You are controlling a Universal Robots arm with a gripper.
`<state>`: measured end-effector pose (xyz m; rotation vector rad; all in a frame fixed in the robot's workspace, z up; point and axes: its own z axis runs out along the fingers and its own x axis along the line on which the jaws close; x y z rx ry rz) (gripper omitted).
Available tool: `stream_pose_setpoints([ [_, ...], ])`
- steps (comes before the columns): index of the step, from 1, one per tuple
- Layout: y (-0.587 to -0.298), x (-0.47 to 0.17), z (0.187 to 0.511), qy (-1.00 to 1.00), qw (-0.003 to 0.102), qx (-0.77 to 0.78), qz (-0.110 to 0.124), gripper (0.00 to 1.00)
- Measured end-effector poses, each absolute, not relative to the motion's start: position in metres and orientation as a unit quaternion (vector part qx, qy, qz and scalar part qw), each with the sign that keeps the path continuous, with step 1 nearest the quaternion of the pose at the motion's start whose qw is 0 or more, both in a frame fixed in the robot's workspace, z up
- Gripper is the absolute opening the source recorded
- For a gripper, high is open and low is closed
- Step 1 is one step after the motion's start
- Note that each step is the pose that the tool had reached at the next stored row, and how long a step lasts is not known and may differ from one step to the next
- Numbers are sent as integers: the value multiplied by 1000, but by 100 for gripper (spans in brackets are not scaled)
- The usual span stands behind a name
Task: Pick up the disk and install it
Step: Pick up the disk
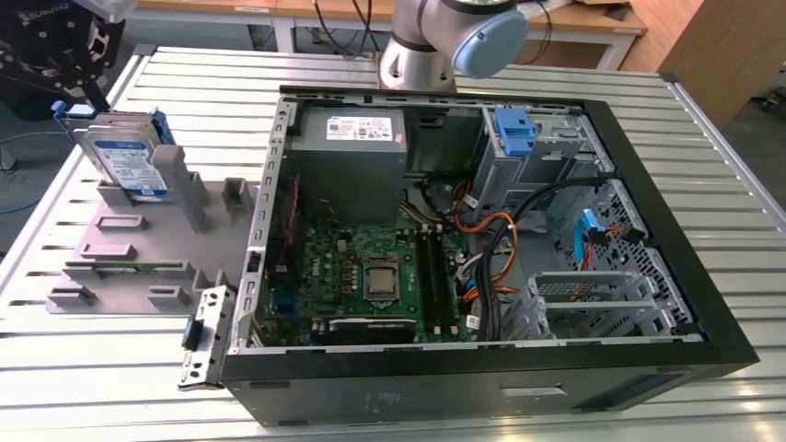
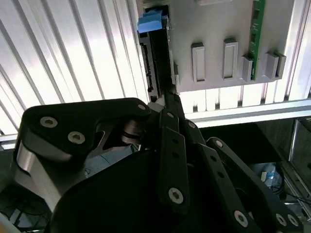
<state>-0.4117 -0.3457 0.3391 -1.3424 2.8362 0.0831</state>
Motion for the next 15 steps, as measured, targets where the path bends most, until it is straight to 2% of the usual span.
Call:
stream_pose_setpoints([
  [15, -346, -412, 338, 868, -1, -496, 27, 11],
])
